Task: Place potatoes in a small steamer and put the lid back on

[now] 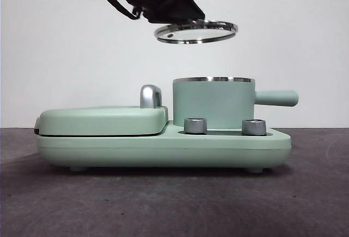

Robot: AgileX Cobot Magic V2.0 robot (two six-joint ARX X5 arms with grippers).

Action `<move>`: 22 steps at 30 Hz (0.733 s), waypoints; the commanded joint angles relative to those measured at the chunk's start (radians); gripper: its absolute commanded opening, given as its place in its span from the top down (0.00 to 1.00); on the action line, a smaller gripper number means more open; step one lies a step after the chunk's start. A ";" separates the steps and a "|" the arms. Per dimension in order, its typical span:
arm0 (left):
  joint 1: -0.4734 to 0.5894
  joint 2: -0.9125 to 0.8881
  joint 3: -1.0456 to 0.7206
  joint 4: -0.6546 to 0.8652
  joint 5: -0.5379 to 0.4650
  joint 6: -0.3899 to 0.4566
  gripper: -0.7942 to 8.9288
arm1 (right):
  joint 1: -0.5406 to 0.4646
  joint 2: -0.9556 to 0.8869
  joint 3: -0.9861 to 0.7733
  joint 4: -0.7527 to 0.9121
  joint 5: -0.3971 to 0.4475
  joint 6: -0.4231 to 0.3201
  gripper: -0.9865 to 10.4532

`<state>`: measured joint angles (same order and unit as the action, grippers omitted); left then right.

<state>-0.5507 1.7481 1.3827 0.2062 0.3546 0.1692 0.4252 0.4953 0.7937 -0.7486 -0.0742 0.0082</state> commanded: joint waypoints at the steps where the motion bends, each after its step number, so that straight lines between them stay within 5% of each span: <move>1: -0.012 0.049 0.053 0.028 0.004 0.031 0.90 | 0.006 0.005 0.003 0.012 0.005 0.006 0.63; 22: -0.043 0.192 0.068 0.101 0.017 0.020 0.90 | 0.006 0.006 0.003 0.012 0.032 0.007 0.63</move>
<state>-0.5835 1.9175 1.4147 0.2806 0.3656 0.1879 0.4252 0.4953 0.7937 -0.7486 -0.0479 0.0078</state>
